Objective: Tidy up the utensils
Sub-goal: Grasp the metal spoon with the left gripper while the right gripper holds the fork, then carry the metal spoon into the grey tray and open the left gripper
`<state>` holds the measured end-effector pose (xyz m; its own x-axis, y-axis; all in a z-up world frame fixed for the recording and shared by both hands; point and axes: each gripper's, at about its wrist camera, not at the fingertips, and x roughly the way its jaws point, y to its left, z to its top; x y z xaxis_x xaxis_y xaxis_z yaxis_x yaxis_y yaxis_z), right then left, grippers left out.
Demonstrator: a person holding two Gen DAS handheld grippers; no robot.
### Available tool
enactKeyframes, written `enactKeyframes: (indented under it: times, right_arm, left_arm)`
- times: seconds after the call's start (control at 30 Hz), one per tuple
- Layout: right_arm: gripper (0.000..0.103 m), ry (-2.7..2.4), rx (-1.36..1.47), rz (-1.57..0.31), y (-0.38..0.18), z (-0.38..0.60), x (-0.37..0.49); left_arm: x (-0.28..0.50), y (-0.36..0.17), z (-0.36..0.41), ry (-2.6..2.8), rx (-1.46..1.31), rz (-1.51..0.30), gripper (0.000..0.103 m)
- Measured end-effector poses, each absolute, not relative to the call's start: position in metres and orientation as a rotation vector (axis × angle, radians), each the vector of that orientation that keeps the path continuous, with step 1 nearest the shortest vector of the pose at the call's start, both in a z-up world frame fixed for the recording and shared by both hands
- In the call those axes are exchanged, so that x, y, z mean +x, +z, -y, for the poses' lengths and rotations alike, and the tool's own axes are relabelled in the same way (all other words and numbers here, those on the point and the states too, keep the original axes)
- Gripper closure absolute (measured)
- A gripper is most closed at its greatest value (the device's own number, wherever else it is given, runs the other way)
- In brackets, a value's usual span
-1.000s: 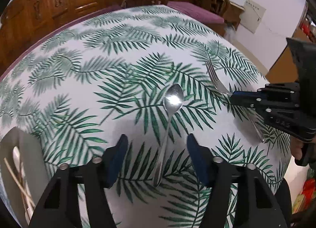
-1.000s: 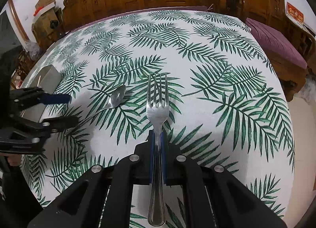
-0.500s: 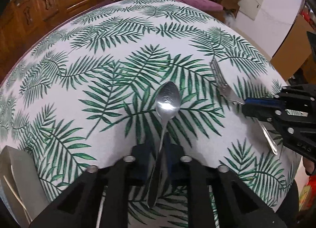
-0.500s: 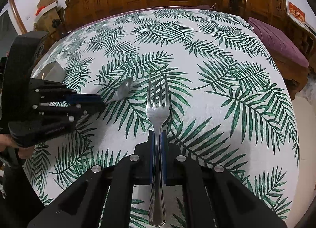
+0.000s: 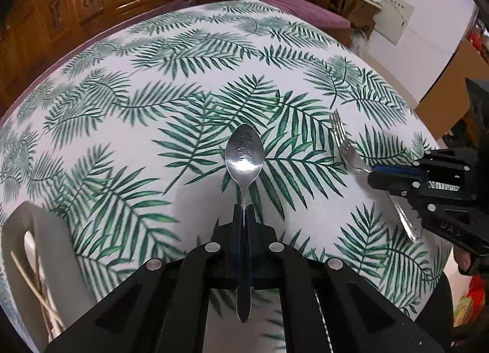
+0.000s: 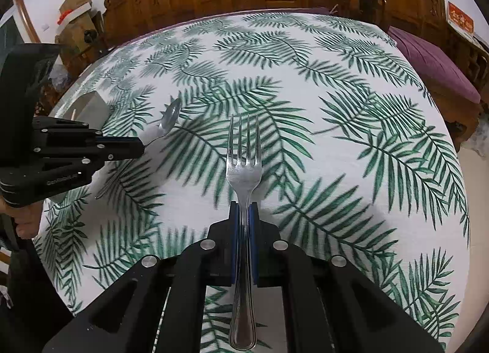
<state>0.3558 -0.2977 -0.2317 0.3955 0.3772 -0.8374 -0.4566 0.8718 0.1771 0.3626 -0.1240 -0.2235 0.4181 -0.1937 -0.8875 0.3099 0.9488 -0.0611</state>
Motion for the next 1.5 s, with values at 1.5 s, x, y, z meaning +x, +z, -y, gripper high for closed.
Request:
enactKeyframes:
  times: [1.5]
  right_arm:
    - [0.095,0.687,-0.179,-0.981,-0.182,0.134,0.311]
  left_arm:
    - [0.293,-0.198,-0.068,-0.060,-0.122,-1.056,0.101]
